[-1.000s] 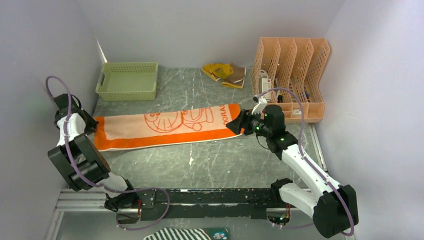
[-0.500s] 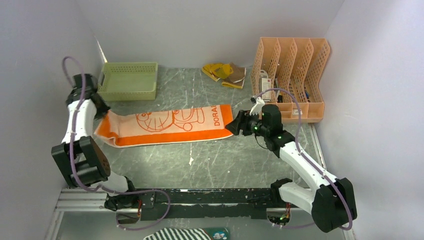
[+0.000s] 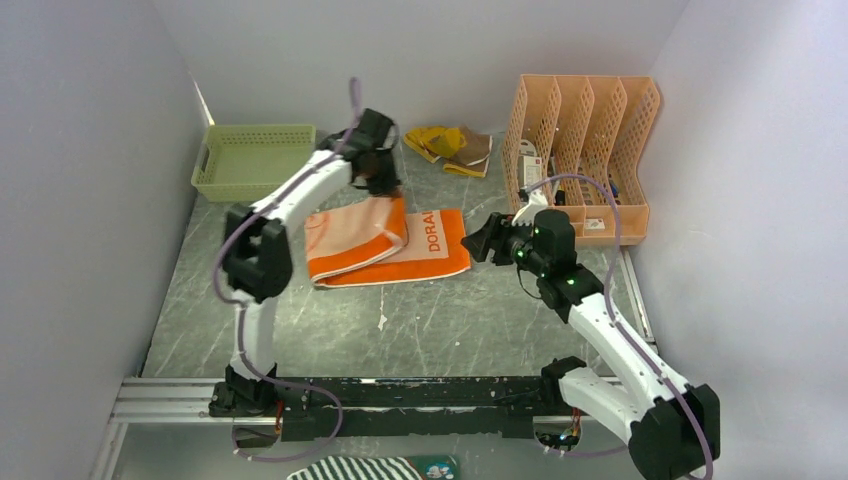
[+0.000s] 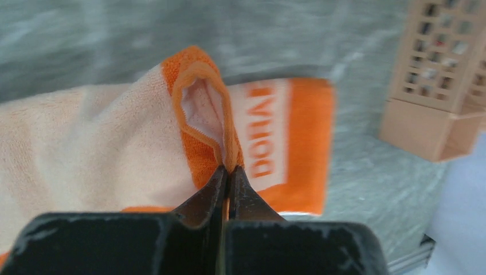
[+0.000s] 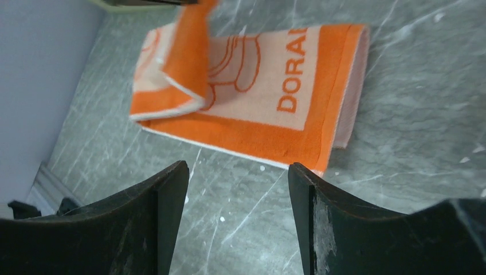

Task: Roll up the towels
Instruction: Fold the towel at the center of the board.

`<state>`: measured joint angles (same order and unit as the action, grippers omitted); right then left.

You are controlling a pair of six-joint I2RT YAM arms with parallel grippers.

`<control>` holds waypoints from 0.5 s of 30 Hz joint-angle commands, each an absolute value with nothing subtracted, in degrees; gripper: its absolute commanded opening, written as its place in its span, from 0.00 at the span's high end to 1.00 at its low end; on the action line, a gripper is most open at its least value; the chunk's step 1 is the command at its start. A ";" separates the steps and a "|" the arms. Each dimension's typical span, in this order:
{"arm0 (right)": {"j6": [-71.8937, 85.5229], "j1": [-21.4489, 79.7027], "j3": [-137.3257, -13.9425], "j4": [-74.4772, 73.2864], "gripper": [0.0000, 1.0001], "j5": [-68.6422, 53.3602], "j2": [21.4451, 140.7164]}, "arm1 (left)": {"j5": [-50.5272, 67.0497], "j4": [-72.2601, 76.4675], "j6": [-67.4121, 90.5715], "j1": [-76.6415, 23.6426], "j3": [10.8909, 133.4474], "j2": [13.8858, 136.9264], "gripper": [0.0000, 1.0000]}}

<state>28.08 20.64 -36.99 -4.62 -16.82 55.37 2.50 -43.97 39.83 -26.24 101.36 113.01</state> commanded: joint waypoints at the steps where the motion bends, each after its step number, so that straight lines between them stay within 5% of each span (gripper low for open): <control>1: 29.00 20.75 -39.37 -7.83 0.35 -8.35 50.20 | 8.35 -43.84 43.28 -33.48 118.11 125.56 0.94; 5: 28.30 20.74 -39.35 -11.47 0.35 -3.34 45.38 | 13.19 -42.39 45.22 -35.77 125.96 134.15 0.93; 15: 26.96 20.74 -40.14 -17.22 0.33 0.29 42.16 | 15.21 -34.95 47.46 -36.21 114.78 130.76 0.93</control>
